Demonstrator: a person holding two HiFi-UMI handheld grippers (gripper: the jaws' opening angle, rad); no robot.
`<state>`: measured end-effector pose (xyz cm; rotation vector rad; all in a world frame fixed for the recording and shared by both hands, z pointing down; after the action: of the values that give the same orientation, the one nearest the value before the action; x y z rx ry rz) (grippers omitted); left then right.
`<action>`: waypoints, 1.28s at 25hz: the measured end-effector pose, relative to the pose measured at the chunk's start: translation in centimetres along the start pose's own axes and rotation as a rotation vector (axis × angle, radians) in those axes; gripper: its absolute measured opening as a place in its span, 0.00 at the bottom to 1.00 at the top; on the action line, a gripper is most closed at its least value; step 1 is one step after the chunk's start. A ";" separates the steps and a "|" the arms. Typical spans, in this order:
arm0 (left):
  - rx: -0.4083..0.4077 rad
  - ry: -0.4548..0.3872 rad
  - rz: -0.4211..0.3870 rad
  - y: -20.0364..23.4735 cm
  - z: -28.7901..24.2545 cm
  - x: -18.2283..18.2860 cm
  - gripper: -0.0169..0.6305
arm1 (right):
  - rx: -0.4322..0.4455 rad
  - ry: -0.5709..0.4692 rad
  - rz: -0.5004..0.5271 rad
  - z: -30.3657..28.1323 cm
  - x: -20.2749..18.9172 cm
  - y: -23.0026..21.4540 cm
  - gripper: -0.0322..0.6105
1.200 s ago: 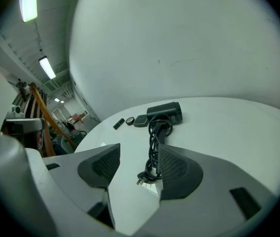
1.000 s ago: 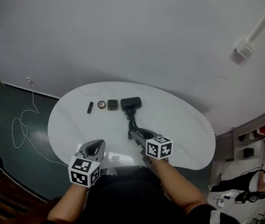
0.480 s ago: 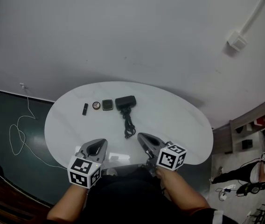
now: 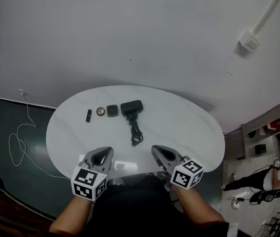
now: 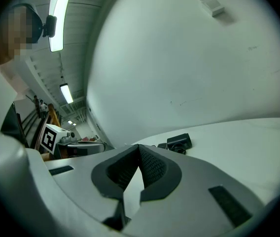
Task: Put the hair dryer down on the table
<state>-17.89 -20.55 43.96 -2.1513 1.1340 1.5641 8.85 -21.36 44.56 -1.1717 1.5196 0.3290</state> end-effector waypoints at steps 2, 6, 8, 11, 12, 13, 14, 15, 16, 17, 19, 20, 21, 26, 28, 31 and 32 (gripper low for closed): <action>-0.004 -0.002 0.014 0.1 0.0 0.1 0.04 | -0.009 0.007 -0.011 0.1 -0.3 -0.2 0.06; -0.017 -0.005 0.051 0.2 -0.1 0.1 0.04 | -0.028 0.017 -0.024 0.3 -0.8 -0.4 0.06; -0.022 0.000 0.049 0.1 -0.3 0.0 0.04 | -0.034 0.021 -0.030 0.2 -1.1 -0.6 0.06; -0.031 0.007 0.040 -0.2 -0.4 -0.2 0.04 | -0.034 0.025 -0.049 0.2 -1.4 -0.8 0.06; -0.033 0.008 0.039 -0.3 -0.5 -0.2 0.04 | -0.033 0.026 -0.052 0.2 -1.4 -0.8 0.06; -0.035 0.009 0.038 -0.4 -0.5 -0.1 0.04 | -0.032 0.026 -0.053 0.2 -1.4 -0.8 0.06; -0.038 0.010 0.036 -0.5 -0.6 -0.1 0.04 | -0.031 0.026 -0.053 0.2 -1.4 -0.8 0.06; -0.040 0.011 0.033 -0.6 -0.6 -0.1 0.04 | -0.031 0.025 -0.052 0.1 -1.4 -0.8 0.06; -0.041 0.011 0.031 -0.6 -0.6 -0.1 0.04 | -0.030 0.024 -0.051 0.1 -1.4 -0.8 0.06; -0.040 0.011 0.030 -0.6 -0.6 -0.1 0.04 | -0.030 0.022 -0.050 0.0 -1.4 -0.8 0.06; -0.038 0.011 0.030 -0.6 -0.5 -0.1 0.04 | -0.029 0.020 -0.048 0.0 -1.4 -0.8 0.06; -0.036 0.012 0.030 -0.6 -0.5 -0.2 0.04 | -0.028 0.019 -0.049 0.0 -1.4 -0.8 0.06; -0.034 0.013 0.030 -0.6 -0.5 -0.2 0.04 | -0.027 0.018 -0.049 0.0 -1.4 -0.8 0.06; -0.022 0.018 0.032 -0.3 -0.4 -0.3 0.04 | -0.023 0.021 -0.051 -0.1 -1.4 -0.9 0.06; -0.021 0.015 0.034 -0.3 -0.3 -0.2 0.04 | -0.023 0.025 -0.048 -0.2 -1.5 -0.9 0.06; -0.019 0.013 0.038 -0.1 -0.4 -0.2 0.04 | -0.022 0.032 -0.045 -0.5 -1.5 -0.9 0.06; -0.018 0.013 0.039 0.0 -0.4 -0.2 0.04 | -0.022 0.033 -0.045 -0.6 -1.5 -0.9 0.06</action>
<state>-17.63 -20.69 44.26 -2.1664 1.1767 1.5852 9.09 -21.50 46.36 -1.2318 1.5196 0.2977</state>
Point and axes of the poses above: the fingertips, and each gripper's own axes: z backward along the fingers, y to its left, x out of its top, the point moved 9 cm from there along z, backward along the fingers, and after that the axes turned 8 degrees about -x, right-handed, at the moved point
